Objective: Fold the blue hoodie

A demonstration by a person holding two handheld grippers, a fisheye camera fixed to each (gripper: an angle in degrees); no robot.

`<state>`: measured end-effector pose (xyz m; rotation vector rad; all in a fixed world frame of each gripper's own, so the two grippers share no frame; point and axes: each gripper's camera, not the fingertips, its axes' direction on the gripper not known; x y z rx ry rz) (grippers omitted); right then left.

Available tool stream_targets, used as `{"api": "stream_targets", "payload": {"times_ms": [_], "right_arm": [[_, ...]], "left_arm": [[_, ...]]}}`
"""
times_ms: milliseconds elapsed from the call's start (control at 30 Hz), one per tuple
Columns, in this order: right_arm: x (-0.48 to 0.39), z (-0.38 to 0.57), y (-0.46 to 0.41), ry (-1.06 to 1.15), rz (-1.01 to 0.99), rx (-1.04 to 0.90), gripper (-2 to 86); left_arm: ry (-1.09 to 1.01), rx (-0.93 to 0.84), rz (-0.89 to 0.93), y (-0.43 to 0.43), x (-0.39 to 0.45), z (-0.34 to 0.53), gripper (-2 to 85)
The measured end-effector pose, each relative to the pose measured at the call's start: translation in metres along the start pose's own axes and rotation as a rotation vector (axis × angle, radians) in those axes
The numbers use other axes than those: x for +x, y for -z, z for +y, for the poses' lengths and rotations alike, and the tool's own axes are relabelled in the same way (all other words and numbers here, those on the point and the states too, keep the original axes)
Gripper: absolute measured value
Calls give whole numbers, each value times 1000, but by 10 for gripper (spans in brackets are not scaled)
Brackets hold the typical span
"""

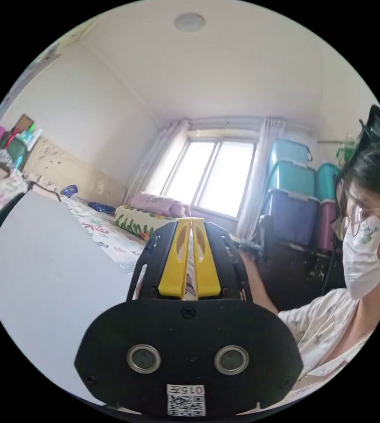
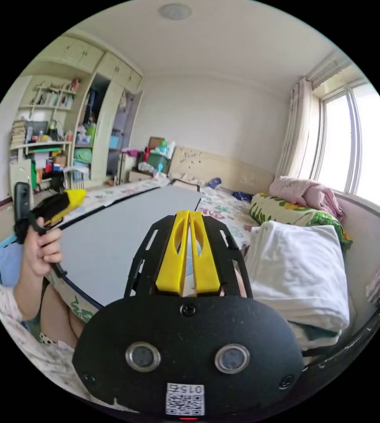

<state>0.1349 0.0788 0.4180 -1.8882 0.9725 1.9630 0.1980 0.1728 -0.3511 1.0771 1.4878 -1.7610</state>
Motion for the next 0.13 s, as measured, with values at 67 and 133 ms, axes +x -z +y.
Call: {"api": "stream_targets", "payload": {"times_ms": [67, 133], "right_arm": [[22, -32, 43, 2, 7, 32, -8], [22, -66, 43, 36, 94, -57, -5]], "left_arm": [[-52, -71, -15, -44, 3, 0, -4], [-80, -136, -36, -81, 3, -1, 3]]}}
